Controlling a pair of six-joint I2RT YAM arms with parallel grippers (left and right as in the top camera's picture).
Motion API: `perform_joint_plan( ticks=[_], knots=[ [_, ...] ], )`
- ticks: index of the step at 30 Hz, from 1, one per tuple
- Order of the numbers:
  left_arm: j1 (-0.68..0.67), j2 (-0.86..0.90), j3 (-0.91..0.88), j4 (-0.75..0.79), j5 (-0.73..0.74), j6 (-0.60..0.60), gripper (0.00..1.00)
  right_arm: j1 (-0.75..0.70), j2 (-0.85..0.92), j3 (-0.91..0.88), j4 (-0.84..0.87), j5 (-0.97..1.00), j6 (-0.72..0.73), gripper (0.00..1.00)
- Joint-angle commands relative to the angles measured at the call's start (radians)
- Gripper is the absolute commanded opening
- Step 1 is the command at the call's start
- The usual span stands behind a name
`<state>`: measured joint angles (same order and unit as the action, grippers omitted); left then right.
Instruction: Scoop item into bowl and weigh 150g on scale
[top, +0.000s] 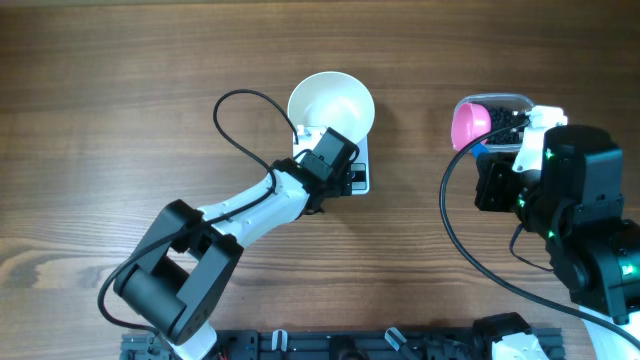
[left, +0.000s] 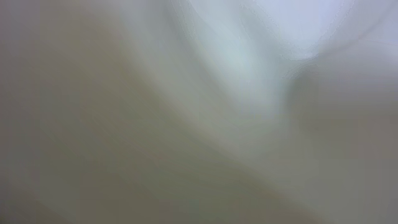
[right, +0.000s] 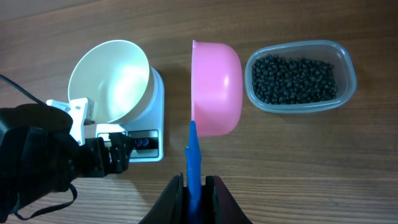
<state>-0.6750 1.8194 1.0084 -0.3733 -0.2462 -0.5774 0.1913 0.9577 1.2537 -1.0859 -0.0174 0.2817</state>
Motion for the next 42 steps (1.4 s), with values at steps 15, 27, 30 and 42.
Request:
perform_joint_plan(
  ticks=[15,27,30,42],
  knots=[
    [0.006,0.142,-0.049,-0.039,-0.035,0.021,1.00,-0.003,0.001,0.027,0.000,0.017,-0.019,0.04],
    [0.006,0.039,-0.049,-0.055,-0.035,0.021,1.00,-0.003,0.001,0.027,0.000,0.018,-0.019,0.04],
    [0.006,0.035,-0.049,-0.064,-0.035,0.020,1.00,-0.003,0.001,0.027,-0.001,0.018,-0.019,0.04],
    [0.006,0.035,-0.049,-0.082,-0.036,0.020,1.00,-0.003,0.001,0.027,-0.001,0.018,-0.019,0.04]
  ],
)
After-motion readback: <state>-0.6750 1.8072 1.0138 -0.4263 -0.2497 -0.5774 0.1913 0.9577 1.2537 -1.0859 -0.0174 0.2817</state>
